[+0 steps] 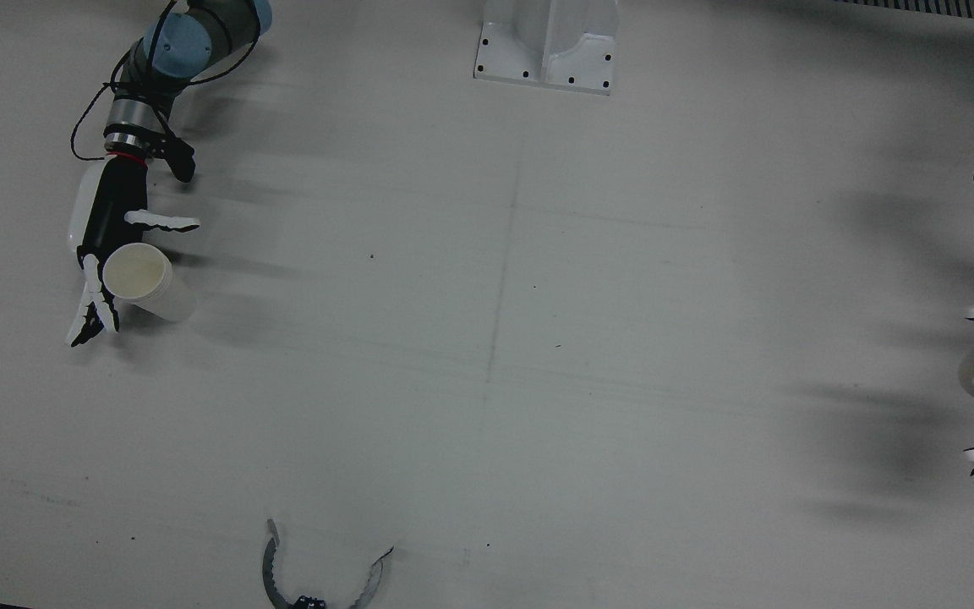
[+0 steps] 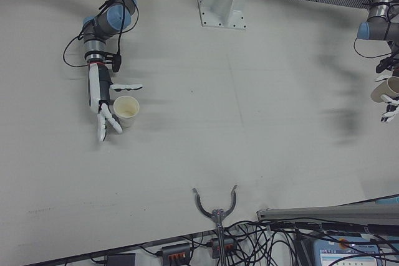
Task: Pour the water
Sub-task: 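Close the right hand fingers around the second beige paper cup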
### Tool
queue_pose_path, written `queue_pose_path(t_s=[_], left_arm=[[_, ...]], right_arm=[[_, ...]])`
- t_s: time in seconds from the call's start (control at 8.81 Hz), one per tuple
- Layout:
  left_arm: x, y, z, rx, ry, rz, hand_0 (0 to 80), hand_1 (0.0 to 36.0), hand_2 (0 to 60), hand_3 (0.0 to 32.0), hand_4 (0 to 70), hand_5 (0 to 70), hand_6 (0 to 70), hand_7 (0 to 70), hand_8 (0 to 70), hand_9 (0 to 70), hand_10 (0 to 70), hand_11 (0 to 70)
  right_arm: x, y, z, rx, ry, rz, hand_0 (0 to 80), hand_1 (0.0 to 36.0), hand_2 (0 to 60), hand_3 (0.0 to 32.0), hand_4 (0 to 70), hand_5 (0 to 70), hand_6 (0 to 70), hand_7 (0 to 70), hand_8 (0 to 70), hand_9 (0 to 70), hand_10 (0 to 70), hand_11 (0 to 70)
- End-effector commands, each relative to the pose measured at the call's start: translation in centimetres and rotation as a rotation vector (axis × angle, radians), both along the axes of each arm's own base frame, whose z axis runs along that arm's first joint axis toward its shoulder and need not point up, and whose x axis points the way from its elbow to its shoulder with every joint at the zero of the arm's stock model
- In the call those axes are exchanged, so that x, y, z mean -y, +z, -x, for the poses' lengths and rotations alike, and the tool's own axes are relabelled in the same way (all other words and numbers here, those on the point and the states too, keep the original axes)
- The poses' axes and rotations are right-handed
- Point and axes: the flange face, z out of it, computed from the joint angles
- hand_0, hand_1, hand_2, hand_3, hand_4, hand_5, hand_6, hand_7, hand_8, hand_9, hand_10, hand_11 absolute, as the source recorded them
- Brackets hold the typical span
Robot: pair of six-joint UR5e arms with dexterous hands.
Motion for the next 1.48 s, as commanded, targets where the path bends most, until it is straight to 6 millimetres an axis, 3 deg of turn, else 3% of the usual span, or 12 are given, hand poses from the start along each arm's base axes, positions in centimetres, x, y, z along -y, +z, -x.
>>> queue_pose_path(t_s=[0.0,0.57,1.02,1.36], left_arm=[[-0.1,0.4,0.1,-0.001,0.000,0.001,47.7,8.0,29.3,0.0,70.0,70.0,20.3,22.3,11.0,14.3,10.0,14.4],[0.4,0.4,-0.4,0.000,0.004,-0.001,47.5,7.7,29.3,0.0,70.0,70.0,20.3,22.2,11.1,14.4,10.4,14.8],[0.2,1.3,-0.2,0.005,0.003,0.010,47.5,7.5,28.7,0.0,70.0,70.0,20.3,22.0,11.1,14.4,10.3,14.8],[0.2,1.3,-0.3,0.003,0.003,0.007,47.7,7.6,28.0,0.0,70.0,70.0,20.1,21.8,11.0,14.2,10.3,14.7]], right_arm=[[0.1,-0.2,0.1,0.003,0.000,-0.001,51.8,16.3,2.5,0.0,7.2,8.9,0.0,0.0,0.0,0.0,0.0,0.0],[1.7,0.1,-2.2,-0.029,0.051,0.003,53.2,17.3,2.4,0.0,9.7,10.2,0.0,2.8,0.0,0.0,0.0,0.0],[2.5,0.1,0.0,-0.031,0.042,0.004,53.1,17.0,2.9,0.0,12.6,11.0,0.2,5.6,0.0,0.0,0.0,0.0],[2.6,-0.4,0.4,-0.023,0.039,0.000,53.5,17.2,2.8,0.0,13.7,11.4,0.9,6.3,0.0,0.0,0.0,0.0]])
